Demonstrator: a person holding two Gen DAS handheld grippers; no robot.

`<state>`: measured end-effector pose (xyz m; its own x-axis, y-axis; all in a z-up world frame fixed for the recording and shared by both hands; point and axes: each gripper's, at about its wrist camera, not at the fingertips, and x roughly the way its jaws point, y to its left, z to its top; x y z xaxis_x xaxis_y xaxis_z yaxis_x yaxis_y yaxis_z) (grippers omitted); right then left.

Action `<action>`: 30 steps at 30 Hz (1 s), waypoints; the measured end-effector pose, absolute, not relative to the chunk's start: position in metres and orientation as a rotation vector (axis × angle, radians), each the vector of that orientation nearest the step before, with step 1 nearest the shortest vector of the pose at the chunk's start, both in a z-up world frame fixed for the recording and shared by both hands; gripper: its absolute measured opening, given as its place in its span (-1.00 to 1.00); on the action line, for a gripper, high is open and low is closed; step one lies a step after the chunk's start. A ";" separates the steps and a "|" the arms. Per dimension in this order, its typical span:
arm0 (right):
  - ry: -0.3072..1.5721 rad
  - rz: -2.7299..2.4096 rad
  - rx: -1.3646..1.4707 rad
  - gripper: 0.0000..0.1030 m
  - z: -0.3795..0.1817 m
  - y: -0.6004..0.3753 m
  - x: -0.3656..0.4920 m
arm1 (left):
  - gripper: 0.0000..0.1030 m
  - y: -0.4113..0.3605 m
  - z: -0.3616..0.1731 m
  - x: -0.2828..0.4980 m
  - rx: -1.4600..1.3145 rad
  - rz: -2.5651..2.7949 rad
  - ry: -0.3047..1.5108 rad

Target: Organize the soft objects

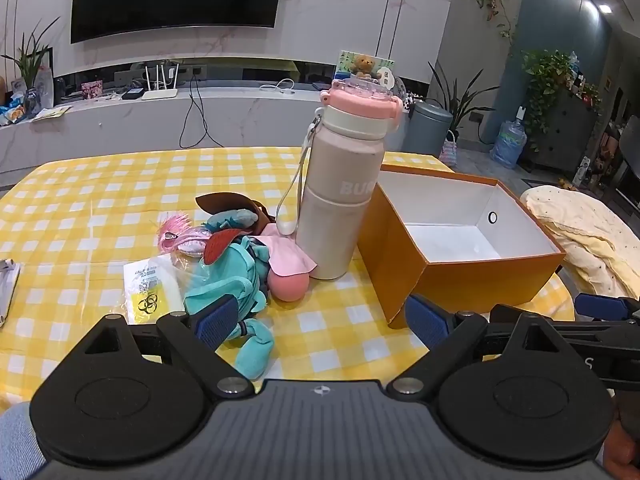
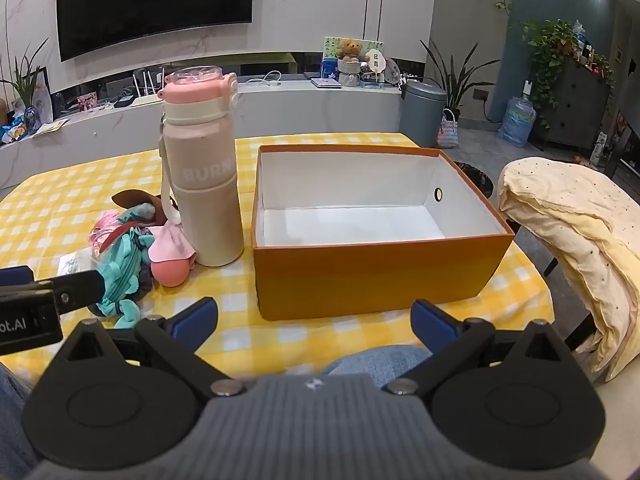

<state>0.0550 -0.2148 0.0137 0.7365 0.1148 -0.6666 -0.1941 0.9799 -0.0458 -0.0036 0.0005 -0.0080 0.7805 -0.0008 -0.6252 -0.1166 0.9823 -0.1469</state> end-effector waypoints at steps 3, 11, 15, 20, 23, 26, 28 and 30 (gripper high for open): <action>0.725 0.170 -0.116 0.95 0.014 -0.215 0.055 | 1.00 0.000 -0.009 -0.004 -0.181 0.064 0.674; 0.730 0.183 -0.125 0.95 0.014 -0.211 0.055 | 1.00 0.001 -0.002 -0.001 -0.187 0.067 0.679; 0.727 0.183 -0.126 0.95 0.016 -0.212 0.054 | 1.00 0.002 -0.002 -0.001 -0.190 0.068 0.680; 0.727 0.184 -0.126 0.95 0.016 -0.212 0.054 | 1.00 0.003 -0.002 -0.001 -0.190 0.067 0.679; 0.727 0.185 -0.126 0.95 0.017 -0.212 0.053 | 1.00 0.003 -0.002 -0.001 -0.190 0.067 0.680; 0.727 0.184 -0.126 0.95 0.017 -0.212 0.054 | 1.00 0.004 -0.002 -0.002 -0.193 0.068 0.680; 0.728 0.184 -0.125 0.95 0.017 -0.212 0.054 | 1.00 0.005 0.000 -0.002 -0.195 0.070 0.679; 0.729 0.185 -0.125 0.95 0.017 -0.212 0.053 | 1.00 0.005 0.000 -0.002 -0.195 0.069 0.679</action>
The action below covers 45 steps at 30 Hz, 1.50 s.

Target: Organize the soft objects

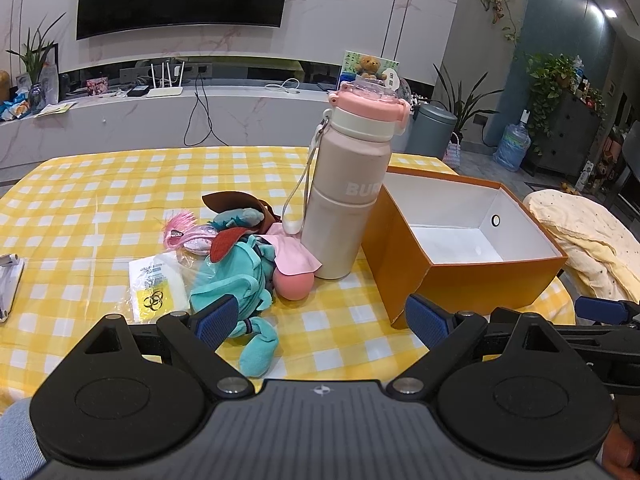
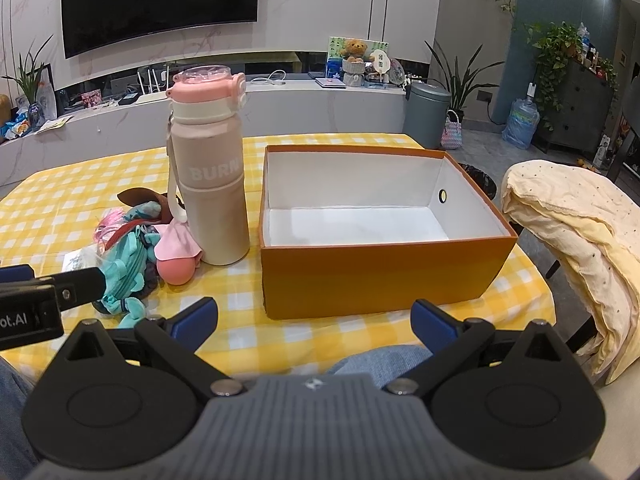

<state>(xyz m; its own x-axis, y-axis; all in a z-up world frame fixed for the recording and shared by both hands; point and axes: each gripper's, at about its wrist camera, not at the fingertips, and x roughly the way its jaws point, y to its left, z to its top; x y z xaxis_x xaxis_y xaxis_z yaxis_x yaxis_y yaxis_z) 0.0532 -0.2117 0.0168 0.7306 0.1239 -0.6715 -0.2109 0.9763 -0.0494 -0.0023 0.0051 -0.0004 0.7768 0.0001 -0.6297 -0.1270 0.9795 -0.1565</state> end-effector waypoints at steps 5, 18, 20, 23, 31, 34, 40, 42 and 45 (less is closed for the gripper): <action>0.732 0.186 -0.124 0.95 0.017 -0.211 0.053 | 1.00 0.005 0.000 -0.002 -0.195 0.069 0.679; 0.748 0.192 -0.126 0.95 0.015 -0.209 0.053 | 1.00 0.007 0.000 -0.004 -0.199 0.070 0.680; 0.749 0.193 -0.126 0.95 0.015 -0.209 0.053 | 1.00 0.007 -0.001 -0.005 -0.201 0.071 0.679; 0.749 0.193 -0.126 0.95 0.015 -0.209 0.053 | 1.00 0.007 -0.002 -0.006 -0.205 0.075 0.679; 0.750 0.192 -0.126 0.95 0.014 -0.208 0.052 | 1.00 0.007 -0.003 -0.007 -0.210 0.074 0.681; 0.751 0.193 -0.127 0.95 0.014 -0.207 0.052 | 1.00 0.007 -0.003 -0.007 -0.209 0.074 0.681; 0.754 0.196 -0.129 0.95 0.013 -0.206 0.051 | 1.00 0.006 -0.005 -0.007 -0.215 0.076 0.684; 0.755 0.197 -0.130 0.95 0.012 -0.205 0.052 | 1.00 0.006 -0.005 -0.007 -0.217 0.077 0.685; 0.757 0.197 -0.130 0.95 0.012 -0.205 0.052 | 1.00 0.007 -0.006 -0.007 -0.226 0.074 0.686</action>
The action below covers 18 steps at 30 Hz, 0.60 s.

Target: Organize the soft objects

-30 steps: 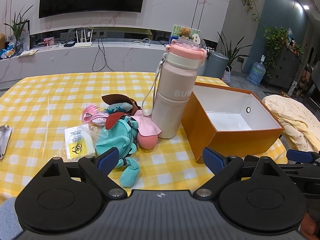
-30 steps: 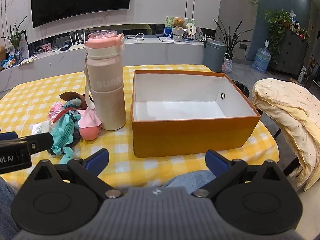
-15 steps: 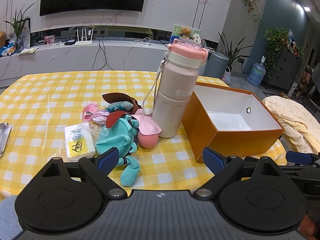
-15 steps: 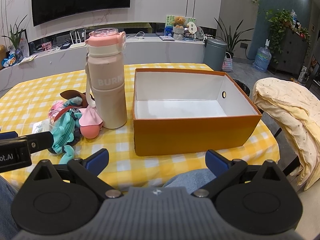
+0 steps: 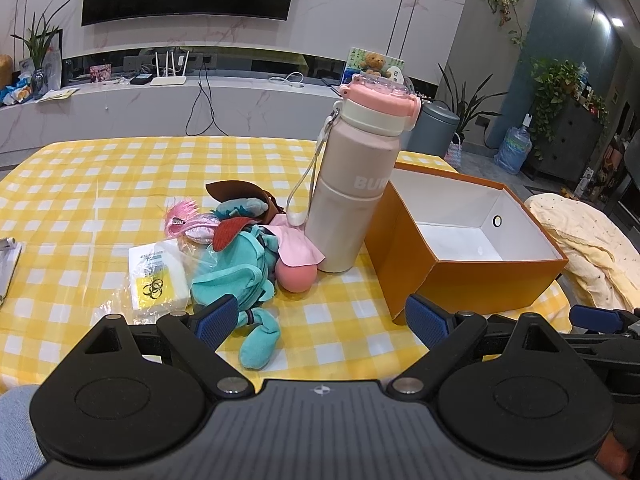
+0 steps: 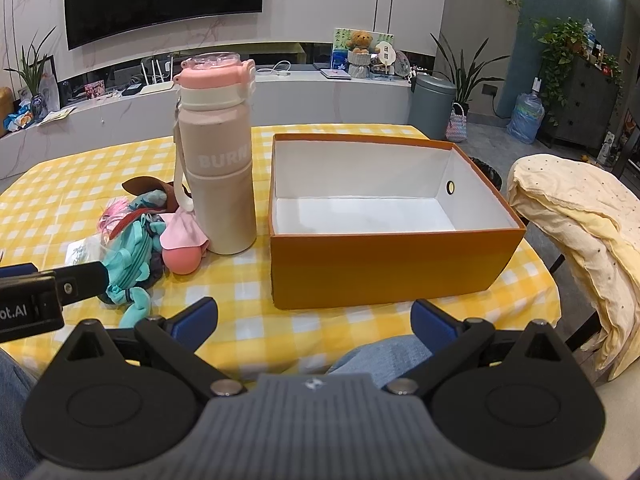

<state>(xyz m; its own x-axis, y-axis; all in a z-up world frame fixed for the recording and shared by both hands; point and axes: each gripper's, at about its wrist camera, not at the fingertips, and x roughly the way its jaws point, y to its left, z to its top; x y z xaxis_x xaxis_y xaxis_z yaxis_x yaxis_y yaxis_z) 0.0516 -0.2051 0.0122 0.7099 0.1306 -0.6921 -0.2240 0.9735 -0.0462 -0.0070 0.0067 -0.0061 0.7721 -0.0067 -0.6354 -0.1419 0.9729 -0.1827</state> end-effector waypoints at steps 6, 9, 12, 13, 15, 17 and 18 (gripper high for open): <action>0.763 0.201 -0.136 0.95 0.011 -0.203 0.052 | 1.00 0.008 -0.007 -0.006 -0.238 0.072 0.693; 0.768 0.211 -0.145 0.95 0.011 -0.201 0.054 | 1.00 0.009 -0.008 -0.006 -0.256 0.069 0.698; 0.769 0.227 -0.146 0.95 0.010 -0.196 0.057 | 1.00 0.015 -0.008 -0.005 -0.276 0.070 0.696; 0.769 0.234 -0.142 0.95 0.010 -0.195 0.058 | 1.00 0.017 -0.009 -0.005 -0.280 0.075 0.699; 0.766 0.263 -0.133 0.95 0.009 -0.192 0.061 | 1.00 0.021 -0.008 -0.004 -0.262 0.088 0.693; 0.754 0.303 -0.137 0.95 0.009 -0.186 0.063 | 1.00 0.026 -0.008 -0.002 -0.238 0.107 0.691; 0.743 0.322 -0.148 0.95 0.009 -0.183 0.064 | 0.96 0.029 -0.008 -0.002 -0.234 0.112 0.690</action>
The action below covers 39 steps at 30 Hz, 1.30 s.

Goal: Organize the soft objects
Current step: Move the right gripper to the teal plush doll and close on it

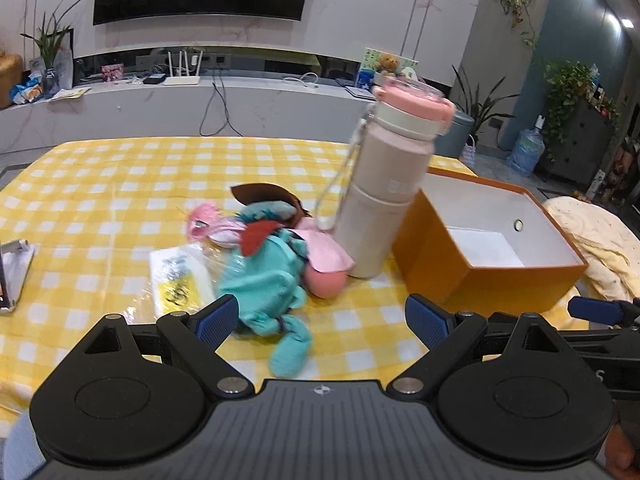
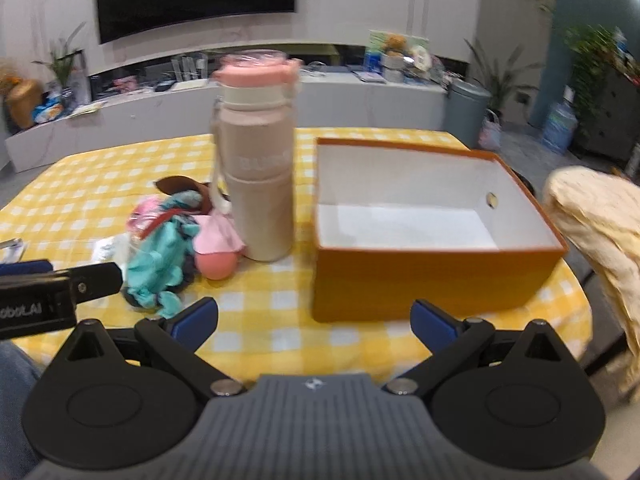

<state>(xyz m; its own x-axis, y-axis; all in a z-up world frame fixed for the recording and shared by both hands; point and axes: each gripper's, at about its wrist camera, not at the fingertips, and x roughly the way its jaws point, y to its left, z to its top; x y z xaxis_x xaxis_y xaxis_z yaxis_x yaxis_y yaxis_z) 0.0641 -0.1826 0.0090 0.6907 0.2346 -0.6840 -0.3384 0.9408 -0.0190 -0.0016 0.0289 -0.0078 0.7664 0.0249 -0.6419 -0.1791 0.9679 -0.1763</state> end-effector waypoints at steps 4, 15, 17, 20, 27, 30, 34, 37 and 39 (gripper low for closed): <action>0.701 0.415 -0.200 0.57 0.009 -0.163 0.069 | 0.52 0.056 -0.009 0.006 -0.325 0.084 0.714; 0.727 0.631 -0.342 -0.24 -0.026 -0.101 0.113 | 0.37 0.079 -0.028 0.046 -0.281 0.029 0.784; 0.760 0.635 -0.342 -0.38 -0.036 -0.096 0.127 | 0.37 0.078 -0.036 0.056 -0.239 0.010 0.809; 0.818 0.665 -0.273 -0.37 -0.044 -0.092 0.142 | 0.37 0.088 -0.049 0.068 -0.239 0.031 0.848; 0.868 0.740 -0.219 -0.06 -0.059 -0.063 0.159 | 0.30 0.124 -0.073 0.080 -0.312 0.142 0.945; 0.895 0.768 -0.189 -0.04 -0.067 -0.053 0.164 | 0.30 0.130 -0.081 0.086 -0.300 0.195 0.961; 0.919 0.766 -0.157 -0.05 -0.075 -0.042 0.171 | 0.20 0.129 -0.090 0.092 -0.245 0.232 0.980; 0.950 0.761 -0.118 -0.06 -0.083 -0.037 0.180 | 0.16 0.126 -0.094 0.094 -0.194 0.267 0.989; 0.976 0.764 -0.087 -0.09 -0.089 -0.035 0.186 | 0.16 0.125 -0.096 0.096 -0.165 0.284 0.989</action>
